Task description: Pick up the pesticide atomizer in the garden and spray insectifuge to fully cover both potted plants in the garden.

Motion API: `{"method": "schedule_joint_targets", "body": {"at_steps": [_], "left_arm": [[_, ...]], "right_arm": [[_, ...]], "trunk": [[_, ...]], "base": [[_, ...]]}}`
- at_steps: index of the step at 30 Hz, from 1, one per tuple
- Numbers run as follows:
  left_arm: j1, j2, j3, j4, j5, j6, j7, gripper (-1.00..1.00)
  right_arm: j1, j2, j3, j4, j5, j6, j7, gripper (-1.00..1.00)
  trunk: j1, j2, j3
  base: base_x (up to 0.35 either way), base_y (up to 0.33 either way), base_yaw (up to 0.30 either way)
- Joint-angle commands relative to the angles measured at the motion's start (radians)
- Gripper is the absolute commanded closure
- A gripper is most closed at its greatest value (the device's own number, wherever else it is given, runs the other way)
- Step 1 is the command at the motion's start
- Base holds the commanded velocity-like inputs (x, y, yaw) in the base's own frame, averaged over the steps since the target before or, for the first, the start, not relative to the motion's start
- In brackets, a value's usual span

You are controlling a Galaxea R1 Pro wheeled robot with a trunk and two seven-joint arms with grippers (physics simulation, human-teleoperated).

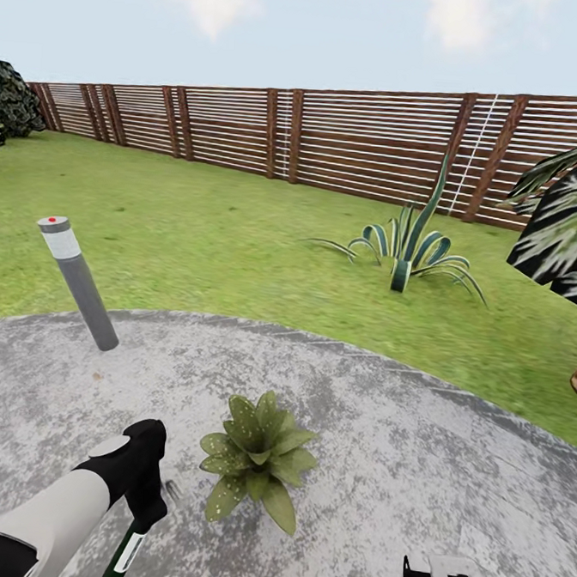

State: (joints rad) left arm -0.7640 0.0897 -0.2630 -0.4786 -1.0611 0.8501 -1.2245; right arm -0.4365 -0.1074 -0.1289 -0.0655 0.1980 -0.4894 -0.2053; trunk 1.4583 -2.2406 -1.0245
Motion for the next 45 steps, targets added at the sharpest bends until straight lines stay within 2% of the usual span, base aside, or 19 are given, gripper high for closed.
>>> {"method": "schedule_joint_targets", "body": {"at_steps": [1,7,11,14,16,17,18,20,32,37,38,45], "left_arm": [[0.0,0.001,-0.004,-0.002,-0.004,0.007,-0.009,1.0],[0.006,-0.002,-0.003,-0.009,0.001,0.007,-0.007,1.0],[0.006,-0.008,0.0,-0.013,0.003,0.007,0.033,1.0],[0.006,-0.026,0.013,-0.007,0.003,0.007,0.052,1.0],[0.027,-0.023,0.024,-0.002,0.003,0.006,0.061,1.0],[0.056,-0.025,0.044,0.0,0.006,0.006,0.119,1.0],[0.074,-0.029,0.067,0.012,0.028,0.001,0.16,1.0],[0.083,-0.03,0.097,0.006,0.085,-0.003,0.204,1.0],[0.084,-0.028,0.102,-0.014,0.096,-0.002,0.214,1.0],[0.084,-0.025,0.106,-0.015,0.096,-0.002,0.214,1.0],[0.084,-0.022,0.123,-0.015,0.095,-0.002,0.214,1.0],[0.084,-0.017,0.134,-0.014,0.094,-0.002,0.214,1.0]], "right_arm": [[-0.001,0.0,-0.008,0.001,0.011,-0.003,-0.003,-1.0],[-0.001,0.002,-0.008,0.001,0.011,-0.003,-0.004,-1.0],[-0.001,0.002,-0.008,0.001,0.011,-0.003,-0.005,-1.0],[-0.001,0.0,-0.008,0.002,0.011,-0.003,-0.004,-1.0],[-0.001,0.0,-0.008,0.002,0.011,-0.003,-0.003,-1.0],[-0.001,0.0,-0.008,0.003,0.011,-0.003,-0.003,-1.0],[-0.001,0.0,-0.008,0.004,0.011,-0.003,-0.003,-1.0],[-0.001,0.001,-0.008,0.004,0.011,-0.003,-0.003,-1.0],[-0.001,0.001,-0.008,0.004,0.011,-0.003,-0.003,-1.0],[-0.001,0.002,-0.008,0.004,0.011,-0.003,-0.003,-1.0],[-0.001,0.003,-0.008,0.004,0.011,-0.003,-0.003,-1.0],[-0.001,0.003,-0.008,0.004,0.011,-0.003,-0.003,-1.0]], "trunk": [[0.0,0.0,-0.001],[0.0,0.0,-0.001],[0.0,0.0,-0.001],[0.0,0.0,-0.001],[0.0,0.0,-0.001],[0.0,0.0,-0.001],[0.0,0.0,-0.001],[0.0,0.0,-0.001],[0.0,0.0,-0.001],[0.0,0.0,-0.001],[0.0,0.0,-0.001],[0.0,0.0,-0.001]], "base": [[0.0,-0.001,0.0],[0.0,0.0,0.152],[0.0,0.0,0.14],[0.0,0.0,0.013],[0.0,0.0,0.001],[0.0,0.0,0.0],[0.0,0.0,0.0],[0.0,0.0,0.0],[0.135,-0.155,0.018],[-0.083,-0.248,0.242],[-0.052,-0.029,0.275],[-0.006,-0.004,0.274]]}}
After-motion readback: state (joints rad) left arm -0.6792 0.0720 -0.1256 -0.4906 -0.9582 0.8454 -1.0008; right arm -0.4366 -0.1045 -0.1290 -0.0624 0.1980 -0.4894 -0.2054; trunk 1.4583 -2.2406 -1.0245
